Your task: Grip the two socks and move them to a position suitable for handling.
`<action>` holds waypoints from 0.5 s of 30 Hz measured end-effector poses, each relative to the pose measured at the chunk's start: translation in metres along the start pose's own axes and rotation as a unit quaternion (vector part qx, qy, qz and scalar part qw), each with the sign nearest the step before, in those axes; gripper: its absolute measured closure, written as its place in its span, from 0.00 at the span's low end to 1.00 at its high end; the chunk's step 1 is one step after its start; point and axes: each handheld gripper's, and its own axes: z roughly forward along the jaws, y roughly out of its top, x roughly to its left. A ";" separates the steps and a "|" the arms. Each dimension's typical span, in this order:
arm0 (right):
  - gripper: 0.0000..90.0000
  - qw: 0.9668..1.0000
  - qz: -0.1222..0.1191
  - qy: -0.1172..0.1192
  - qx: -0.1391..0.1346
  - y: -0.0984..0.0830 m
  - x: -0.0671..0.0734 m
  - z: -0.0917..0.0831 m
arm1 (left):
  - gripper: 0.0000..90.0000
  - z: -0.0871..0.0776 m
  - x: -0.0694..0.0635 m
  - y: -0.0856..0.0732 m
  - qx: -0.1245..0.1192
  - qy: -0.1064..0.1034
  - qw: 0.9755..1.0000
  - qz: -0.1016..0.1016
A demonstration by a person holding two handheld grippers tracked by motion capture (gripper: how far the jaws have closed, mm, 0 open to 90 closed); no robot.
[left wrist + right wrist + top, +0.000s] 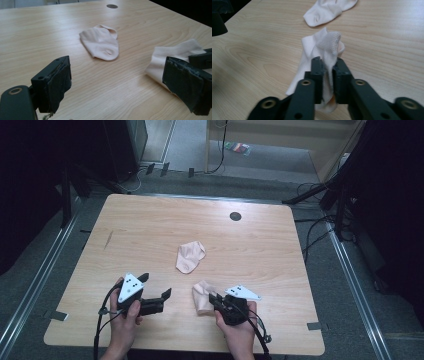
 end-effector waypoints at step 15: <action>0.65 0.999 0.049 0.019 0.007 0.006 -0.035 -0.002 | 0.10 0.015 -0.012 -0.020 0.023 -0.031 0.999 0.018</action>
